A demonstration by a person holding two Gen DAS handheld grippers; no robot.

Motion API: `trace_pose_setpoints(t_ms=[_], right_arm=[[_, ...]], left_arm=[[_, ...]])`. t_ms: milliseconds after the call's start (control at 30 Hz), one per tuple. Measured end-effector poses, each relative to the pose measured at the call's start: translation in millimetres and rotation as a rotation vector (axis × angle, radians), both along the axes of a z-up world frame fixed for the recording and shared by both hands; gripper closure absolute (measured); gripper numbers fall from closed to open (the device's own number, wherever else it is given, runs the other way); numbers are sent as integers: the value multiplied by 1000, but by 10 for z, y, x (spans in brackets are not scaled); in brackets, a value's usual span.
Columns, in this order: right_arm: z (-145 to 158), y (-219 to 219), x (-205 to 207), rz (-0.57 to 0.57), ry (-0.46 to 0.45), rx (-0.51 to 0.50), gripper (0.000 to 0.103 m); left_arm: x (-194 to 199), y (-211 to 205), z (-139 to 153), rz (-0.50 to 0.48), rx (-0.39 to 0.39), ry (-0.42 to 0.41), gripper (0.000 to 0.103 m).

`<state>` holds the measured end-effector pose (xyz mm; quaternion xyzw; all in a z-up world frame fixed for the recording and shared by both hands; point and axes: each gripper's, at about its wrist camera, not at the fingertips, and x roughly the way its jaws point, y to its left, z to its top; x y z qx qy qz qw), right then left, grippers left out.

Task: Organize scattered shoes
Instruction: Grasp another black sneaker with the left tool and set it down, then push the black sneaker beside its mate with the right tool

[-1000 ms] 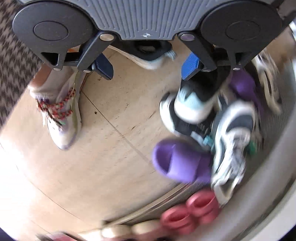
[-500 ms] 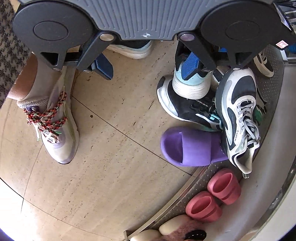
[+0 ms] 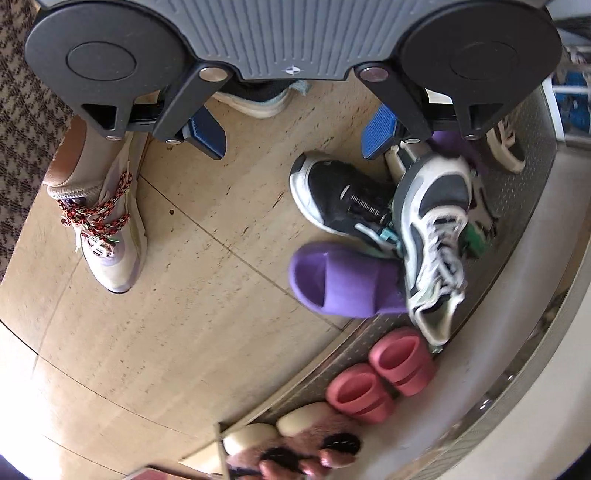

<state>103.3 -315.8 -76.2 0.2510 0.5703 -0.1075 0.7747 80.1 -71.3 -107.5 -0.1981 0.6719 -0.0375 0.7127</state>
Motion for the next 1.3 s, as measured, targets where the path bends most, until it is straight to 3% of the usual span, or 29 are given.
trace_pose_setpoints(t_ms=[167, 200, 267, 333, 467, 567, 667, 800, 1000, 1100, 1233, 1300], right_arm=[[15, 127, -44, 65, 7, -20, 21], [0, 158, -46, 81, 11, -20, 21], [-59, 243, -45, 123, 27, -12, 20], [-129, 340, -49, 168, 50, -1, 20], [-325, 596, -46, 301, 119, 28, 19], [-520, 809, -86, 431, 194, 61, 22], [-719, 986, -173, 516, 262, 50, 41], [-884, 1023, -246, 473, 267, -6, 49], [-1205, 976, -242, 357, 341, 59, 49], [-1325, 990, -220, 315, 354, 70, 49], [-1468, 1062, -179, 344, 384, 40, 59], [-1553, 1151, -199, 417, 397, -33, 60]], left_arm=[[-323, 14, -316, 61, -5, 164, 82], [-310, 28, -386, 55, 1, 183, 74], [-274, 59, -465, 41, 32, 208, 45], [-171, 59, -318, -62, 142, 164, 29], [-147, 59, 28, -259, 310, 18, 15], [-241, 171, 137, -284, 365, -48, 15], [-339, 301, 18, -243, 345, -98, 20], [-319, 349, -118, -230, 310, -120, 26], [-154, 448, -99, -236, 269, -193, 26], [-102, 536, -119, -196, 259, -188, 26], [-73, 640, -173, -171, 266, -169, 26], [-71, 681, -189, -163, 271, -162, 26]])
